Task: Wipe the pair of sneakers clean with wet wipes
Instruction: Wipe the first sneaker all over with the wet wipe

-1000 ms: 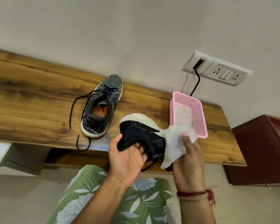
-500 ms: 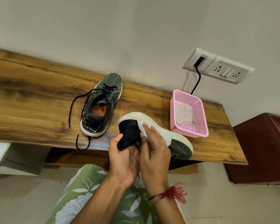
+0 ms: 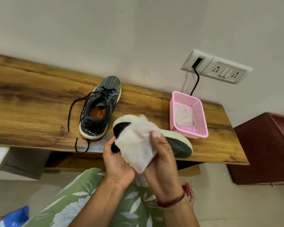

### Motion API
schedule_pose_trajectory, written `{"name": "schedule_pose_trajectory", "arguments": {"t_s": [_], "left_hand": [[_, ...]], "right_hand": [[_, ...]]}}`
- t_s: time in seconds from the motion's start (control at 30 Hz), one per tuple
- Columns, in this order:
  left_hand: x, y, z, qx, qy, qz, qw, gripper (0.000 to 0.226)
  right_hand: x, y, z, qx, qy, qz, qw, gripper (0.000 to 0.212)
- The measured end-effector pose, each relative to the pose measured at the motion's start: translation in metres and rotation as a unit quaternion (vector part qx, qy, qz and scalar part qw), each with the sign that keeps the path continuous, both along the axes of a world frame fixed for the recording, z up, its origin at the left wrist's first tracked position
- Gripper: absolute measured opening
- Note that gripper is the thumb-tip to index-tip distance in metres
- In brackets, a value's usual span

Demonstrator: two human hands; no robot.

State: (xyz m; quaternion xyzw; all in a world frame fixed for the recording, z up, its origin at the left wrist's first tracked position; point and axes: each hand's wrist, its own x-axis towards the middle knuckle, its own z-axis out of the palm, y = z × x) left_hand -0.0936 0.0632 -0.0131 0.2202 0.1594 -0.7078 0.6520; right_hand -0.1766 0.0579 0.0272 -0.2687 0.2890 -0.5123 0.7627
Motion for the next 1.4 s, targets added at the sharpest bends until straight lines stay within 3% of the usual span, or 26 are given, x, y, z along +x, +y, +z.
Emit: {"name": "schedule_pose_trajectory", "arguments": {"t_s": [0.1,0.3,0.4,0.47,0.57,0.67,0.77,0.9,0.97,1.03,1.1,1.2,1.3,1.4], "left_hand": [[0.001,-0.003,-0.002,-0.007,0.023,-0.002,1.0,0.048],[0.004,-0.008,-0.01,-0.045,0.04,0.004,0.998,0.069],[0.004,-0.008,-0.009,-0.054,0.041,0.0,0.998,0.074],[0.004,-0.01,-0.009,-0.061,0.031,-0.004,0.998,0.077],[0.007,-0.012,-0.012,-0.063,0.027,-0.001,0.998,0.081],[0.009,-0.013,-0.015,-0.05,0.028,0.008,0.998,0.073],[0.008,-0.012,-0.014,-0.032,0.019,0.012,0.999,0.081],[0.009,-0.013,-0.009,-0.008,-0.001,0.003,1.0,0.088],[0.01,-0.014,-0.009,0.017,0.006,0.008,1.0,0.081],[0.011,-0.014,-0.01,0.048,0.019,0.014,0.999,0.072],[0.012,-0.015,-0.012,0.067,0.031,0.021,0.997,0.064],[0.01,-0.014,-0.012,0.073,0.034,0.028,0.996,0.055],[0.009,-0.013,-0.012,0.068,0.035,0.03,0.997,0.052],[0.006,-0.012,-0.012,0.059,0.028,0.022,0.998,0.052]], "right_hand": [[-0.041,-0.006,-0.007,0.069,-0.178,0.006,0.982,0.043],[-0.126,-0.021,-0.013,0.133,-0.101,-0.141,0.976,0.048],[-0.152,-0.021,-0.015,0.168,-0.124,-0.244,0.947,0.097],[-0.149,-0.022,-0.01,0.174,-0.113,-0.254,0.945,0.116],[-0.136,-0.028,-0.007,0.185,-0.042,-0.263,0.946,0.105],[-0.131,-0.036,-0.003,0.127,0.062,-0.331,0.933,0.061],[-0.138,-0.046,0.0,0.071,0.299,-0.339,0.889,0.014],[-0.13,-0.057,-0.009,0.01,0.424,-0.391,0.817,0.01],[-0.12,-0.061,-0.01,0.012,0.435,-0.397,0.808,0.014],[-0.118,-0.067,-0.015,0.082,0.379,-0.4,0.83,0.022],[-0.122,-0.069,-0.015,0.16,0.26,-0.402,0.863,0.032],[-0.13,-0.068,-0.013,0.182,0.193,-0.437,0.859,0.029],[-0.126,-0.065,-0.011,0.169,0.319,-0.464,0.809,0.025],[-0.107,-0.064,-0.016,0.082,0.454,-0.414,0.784,0.032]]}}
